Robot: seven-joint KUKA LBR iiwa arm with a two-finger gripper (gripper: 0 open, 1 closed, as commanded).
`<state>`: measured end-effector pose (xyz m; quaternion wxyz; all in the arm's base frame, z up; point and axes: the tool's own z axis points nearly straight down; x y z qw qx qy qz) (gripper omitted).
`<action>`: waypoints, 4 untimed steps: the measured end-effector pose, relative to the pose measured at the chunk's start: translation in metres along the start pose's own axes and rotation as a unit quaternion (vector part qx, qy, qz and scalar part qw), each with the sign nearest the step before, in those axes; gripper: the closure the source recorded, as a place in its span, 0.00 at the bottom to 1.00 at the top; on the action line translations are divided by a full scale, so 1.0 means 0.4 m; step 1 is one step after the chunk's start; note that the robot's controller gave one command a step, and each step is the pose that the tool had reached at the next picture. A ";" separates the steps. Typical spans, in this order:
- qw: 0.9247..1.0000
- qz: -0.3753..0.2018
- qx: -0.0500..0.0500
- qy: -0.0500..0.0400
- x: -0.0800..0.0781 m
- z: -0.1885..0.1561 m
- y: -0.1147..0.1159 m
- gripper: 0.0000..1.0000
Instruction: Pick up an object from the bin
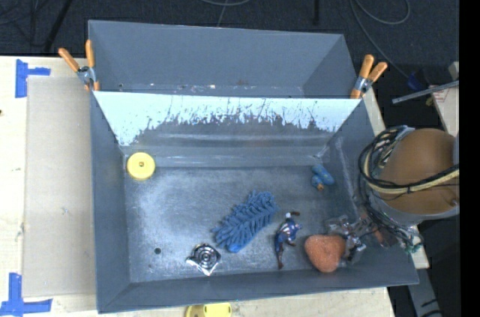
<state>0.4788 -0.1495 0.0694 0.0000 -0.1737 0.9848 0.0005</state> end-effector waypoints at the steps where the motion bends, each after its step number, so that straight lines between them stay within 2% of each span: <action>1: 1.000 -0.001 0.000 0.000 0.000 0.000 0.000 1.00; 4: 1.000 -0.002 0.000 -0.001 -0.002 -0.036 0.002 1.00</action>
Offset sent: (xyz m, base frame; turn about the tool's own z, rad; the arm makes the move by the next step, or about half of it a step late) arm -0.0001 0.0001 0.0276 0.0000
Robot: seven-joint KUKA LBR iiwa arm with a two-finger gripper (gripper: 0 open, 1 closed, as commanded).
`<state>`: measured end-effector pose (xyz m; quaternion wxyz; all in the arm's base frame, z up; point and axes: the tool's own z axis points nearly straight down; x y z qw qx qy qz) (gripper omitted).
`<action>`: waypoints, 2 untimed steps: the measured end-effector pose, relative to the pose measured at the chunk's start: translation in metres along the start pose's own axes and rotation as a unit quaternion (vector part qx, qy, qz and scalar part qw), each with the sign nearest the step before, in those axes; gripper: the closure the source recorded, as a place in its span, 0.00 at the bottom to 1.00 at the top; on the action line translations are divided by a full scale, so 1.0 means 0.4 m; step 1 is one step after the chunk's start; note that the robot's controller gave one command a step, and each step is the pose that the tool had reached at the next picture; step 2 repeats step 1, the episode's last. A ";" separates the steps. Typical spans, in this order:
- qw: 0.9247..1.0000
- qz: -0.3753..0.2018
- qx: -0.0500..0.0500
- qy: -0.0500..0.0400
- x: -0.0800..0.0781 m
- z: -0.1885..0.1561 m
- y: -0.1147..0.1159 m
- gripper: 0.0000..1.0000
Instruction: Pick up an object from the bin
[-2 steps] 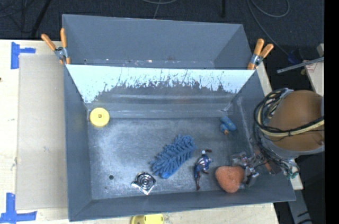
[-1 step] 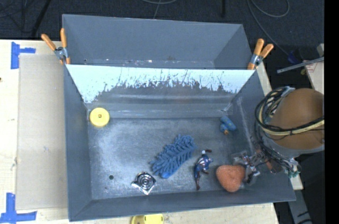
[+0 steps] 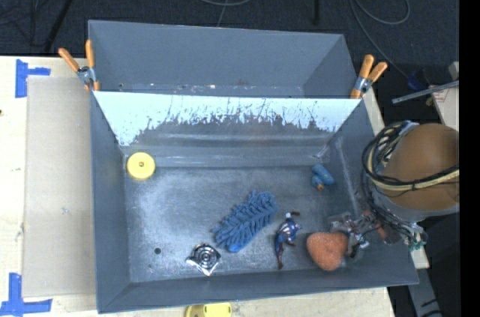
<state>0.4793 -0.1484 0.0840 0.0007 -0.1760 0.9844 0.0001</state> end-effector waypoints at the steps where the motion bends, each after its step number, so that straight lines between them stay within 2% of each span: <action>1: 1.000 0.000 -0.002 0.002 0.002 -0.016 0.003 1.00; 2: 1.000 0.000 -0.002 0.002 0.002 -0.016 0.003 1.00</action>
Offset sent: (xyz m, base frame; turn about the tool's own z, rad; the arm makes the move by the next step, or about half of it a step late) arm 0.0001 -0.0001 0.0011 0.0000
